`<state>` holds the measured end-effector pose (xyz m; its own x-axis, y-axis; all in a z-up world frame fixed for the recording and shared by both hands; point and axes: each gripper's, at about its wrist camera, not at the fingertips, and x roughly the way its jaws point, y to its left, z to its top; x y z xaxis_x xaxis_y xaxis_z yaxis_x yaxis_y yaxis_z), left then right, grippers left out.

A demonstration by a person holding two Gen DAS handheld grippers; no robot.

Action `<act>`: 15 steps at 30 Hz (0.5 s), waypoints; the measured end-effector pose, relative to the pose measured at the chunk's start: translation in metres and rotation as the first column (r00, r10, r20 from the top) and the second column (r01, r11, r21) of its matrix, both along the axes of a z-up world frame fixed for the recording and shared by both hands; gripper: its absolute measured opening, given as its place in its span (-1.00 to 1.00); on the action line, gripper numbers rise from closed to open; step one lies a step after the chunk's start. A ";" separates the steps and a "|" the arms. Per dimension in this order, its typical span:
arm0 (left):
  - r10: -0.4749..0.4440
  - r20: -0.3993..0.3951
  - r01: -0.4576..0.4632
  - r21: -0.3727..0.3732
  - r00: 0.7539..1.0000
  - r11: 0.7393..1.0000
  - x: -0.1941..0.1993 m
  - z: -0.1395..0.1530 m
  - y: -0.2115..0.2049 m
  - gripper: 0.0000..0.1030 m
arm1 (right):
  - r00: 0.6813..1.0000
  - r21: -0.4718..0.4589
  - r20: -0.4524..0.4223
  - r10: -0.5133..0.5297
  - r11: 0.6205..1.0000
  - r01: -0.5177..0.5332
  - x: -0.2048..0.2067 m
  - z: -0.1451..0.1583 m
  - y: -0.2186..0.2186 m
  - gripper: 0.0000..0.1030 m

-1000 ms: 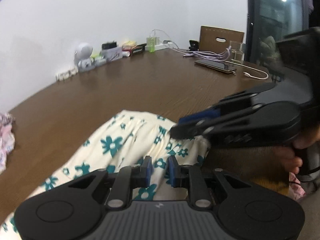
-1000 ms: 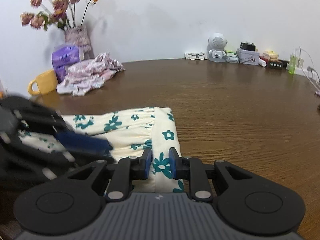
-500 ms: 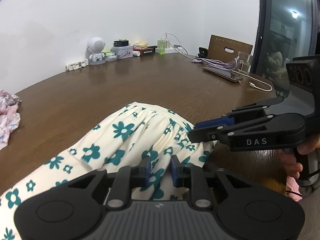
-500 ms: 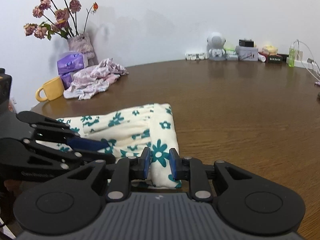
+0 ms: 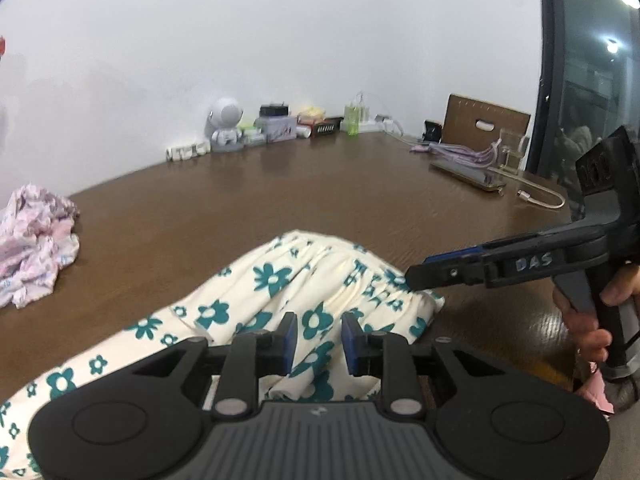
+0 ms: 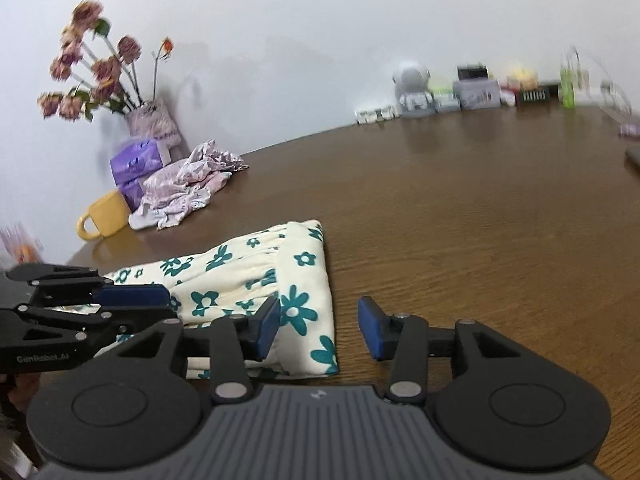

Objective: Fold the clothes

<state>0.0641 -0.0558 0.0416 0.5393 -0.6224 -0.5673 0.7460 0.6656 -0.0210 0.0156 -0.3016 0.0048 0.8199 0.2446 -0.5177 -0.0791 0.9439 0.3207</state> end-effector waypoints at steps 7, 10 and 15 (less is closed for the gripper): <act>0.019 -0.045 -0.019 0.002 0.999 1.000 0.007 -0.010 0.002 -0.51 | 0.999 0.114 -0.027 0.038 0.993 -0.035 0.017 -0.010 -0.013 -0.15; 0.028 -0.064 -0.028 0.003 0.998 1.000 0.010 -0.014 0.003 -0.51 | 0.998 0.162 -0.042 0.049 0.986 -0.041 0.029 -0.014 -0.018 -0.16; 0.029 -0.079 -0.029 -0.007 0.996 1.000 0.012 -0.016 0.005 -0.51 | 0.994 0.250 -0.056 0.093 0.965 -0.076 0.047 -0.020 -0.025 -0.16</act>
